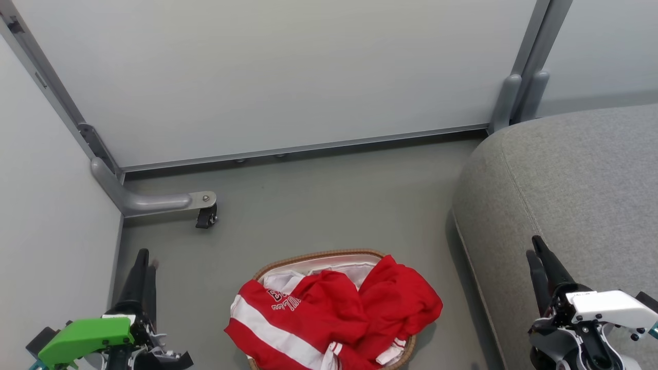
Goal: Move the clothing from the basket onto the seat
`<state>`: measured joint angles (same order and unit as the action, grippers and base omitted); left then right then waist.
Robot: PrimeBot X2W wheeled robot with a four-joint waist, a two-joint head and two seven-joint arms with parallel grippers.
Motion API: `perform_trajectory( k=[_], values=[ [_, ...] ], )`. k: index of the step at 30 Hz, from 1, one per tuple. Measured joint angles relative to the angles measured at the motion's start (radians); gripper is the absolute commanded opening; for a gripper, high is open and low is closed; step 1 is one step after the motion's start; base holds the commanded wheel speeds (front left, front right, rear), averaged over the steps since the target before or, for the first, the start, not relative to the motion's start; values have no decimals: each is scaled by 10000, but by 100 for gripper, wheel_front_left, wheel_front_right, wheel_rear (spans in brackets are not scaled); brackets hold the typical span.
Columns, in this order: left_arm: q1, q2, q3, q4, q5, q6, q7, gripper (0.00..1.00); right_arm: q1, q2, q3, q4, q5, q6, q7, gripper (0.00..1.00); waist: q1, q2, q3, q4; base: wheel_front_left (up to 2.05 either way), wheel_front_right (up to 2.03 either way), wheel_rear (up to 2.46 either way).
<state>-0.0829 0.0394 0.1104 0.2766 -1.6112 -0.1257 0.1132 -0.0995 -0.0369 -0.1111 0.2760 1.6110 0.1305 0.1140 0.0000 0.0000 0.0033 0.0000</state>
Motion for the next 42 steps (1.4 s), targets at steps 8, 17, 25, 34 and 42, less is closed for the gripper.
perform_trajectory(
  k=[8, 17, 25, 34, 42],
  values=[
    [101, 27, -113, 148, 623, 17, -372, 100, 76, -132, 242, 25, -752, -2, -359, 100, 0, 0, 10, 32, 0, 0, 0],
    [77, 56, -165, 123, 2675, 17, -779, 100, 35, -222, 502, -219, -2711, -2, -769, 100, 0, 0, 27, 95, 0, 0, 0],
    [41, 173, -545, 180, 4544, 19, -1114, 100, -97, -228, 560, -136, -4418, -2, -1114, 100, 0, 0, 23, 155, 0, 0, 0],
    [-4, 307, -717, 332, 6268, 128, -1455, 100, -294, -249, 671, 13, -5981, -2, -1448, 100, 0, 0, 50, 188, 0, 0, 0],
    [-9, 407, -957, 416, 7545, 276, -1741, 100, -348, -265, 796, 52, -7193, -2, -1737, 100, 0, 0, 30, 181, 0, 0, 0]
  ],
)
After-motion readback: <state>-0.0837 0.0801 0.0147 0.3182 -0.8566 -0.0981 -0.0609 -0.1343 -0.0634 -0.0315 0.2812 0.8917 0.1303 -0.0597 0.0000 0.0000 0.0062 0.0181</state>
